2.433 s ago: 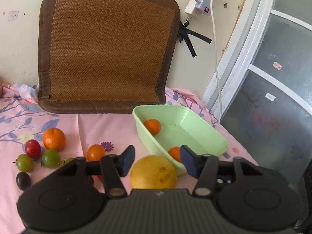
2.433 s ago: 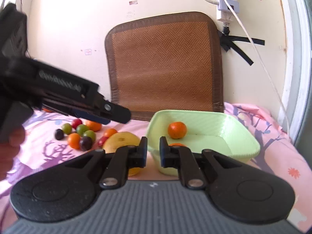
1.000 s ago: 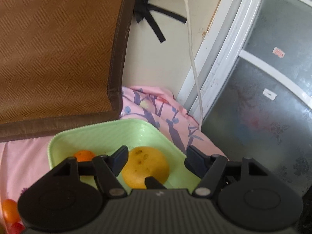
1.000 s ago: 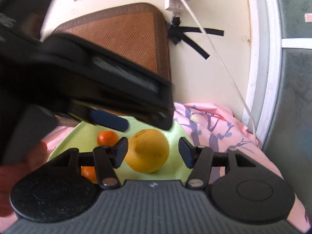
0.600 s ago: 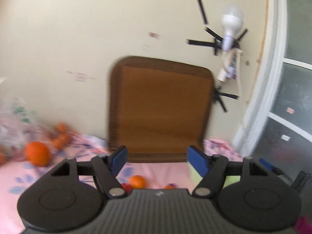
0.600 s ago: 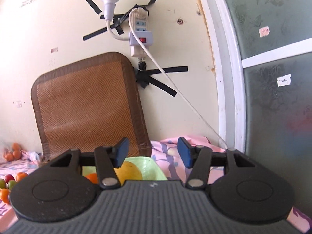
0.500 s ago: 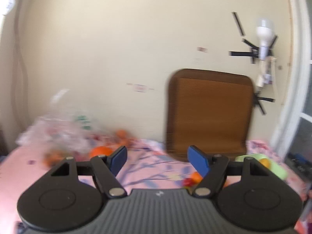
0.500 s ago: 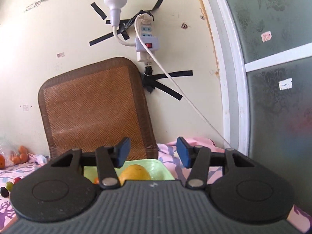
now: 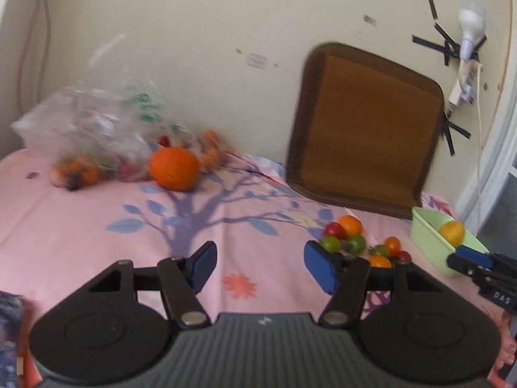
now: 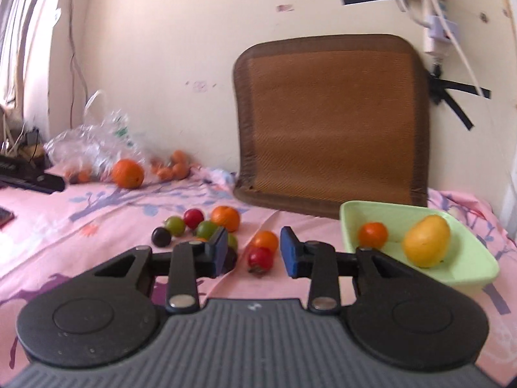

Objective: Organize fruits
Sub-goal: 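Grasp a dark purple cherry tomato with the left tool while the right tool grasps an orange one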

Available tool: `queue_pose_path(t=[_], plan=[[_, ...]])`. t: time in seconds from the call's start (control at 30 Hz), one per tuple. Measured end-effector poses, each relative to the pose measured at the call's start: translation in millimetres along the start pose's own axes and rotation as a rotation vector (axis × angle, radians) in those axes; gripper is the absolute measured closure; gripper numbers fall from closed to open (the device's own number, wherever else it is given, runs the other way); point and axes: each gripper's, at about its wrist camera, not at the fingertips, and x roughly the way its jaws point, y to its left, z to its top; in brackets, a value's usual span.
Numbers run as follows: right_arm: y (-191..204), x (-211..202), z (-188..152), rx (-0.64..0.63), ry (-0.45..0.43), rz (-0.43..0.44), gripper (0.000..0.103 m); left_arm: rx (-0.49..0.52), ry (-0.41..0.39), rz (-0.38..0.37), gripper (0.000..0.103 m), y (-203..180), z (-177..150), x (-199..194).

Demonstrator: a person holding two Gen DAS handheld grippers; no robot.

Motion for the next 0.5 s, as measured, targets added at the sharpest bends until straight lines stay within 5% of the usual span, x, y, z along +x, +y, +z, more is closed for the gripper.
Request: queue_pose_path(t=[0.17,0.3,0.5], plan=[[28,29,4,-0.135,0.062,0.022,0.066,0.067,0.099,-0.091,0.043,-43,-15,58],[43,50,4,-0.254,0.101,0.039,0.066,0.125,0.131,-0.074,0.043,-59,-23,81],[58,75,-2,-0.386,0.139,-0.004,0.067,0.168,0.155,-0.038,0.062,-66,-21,101]])
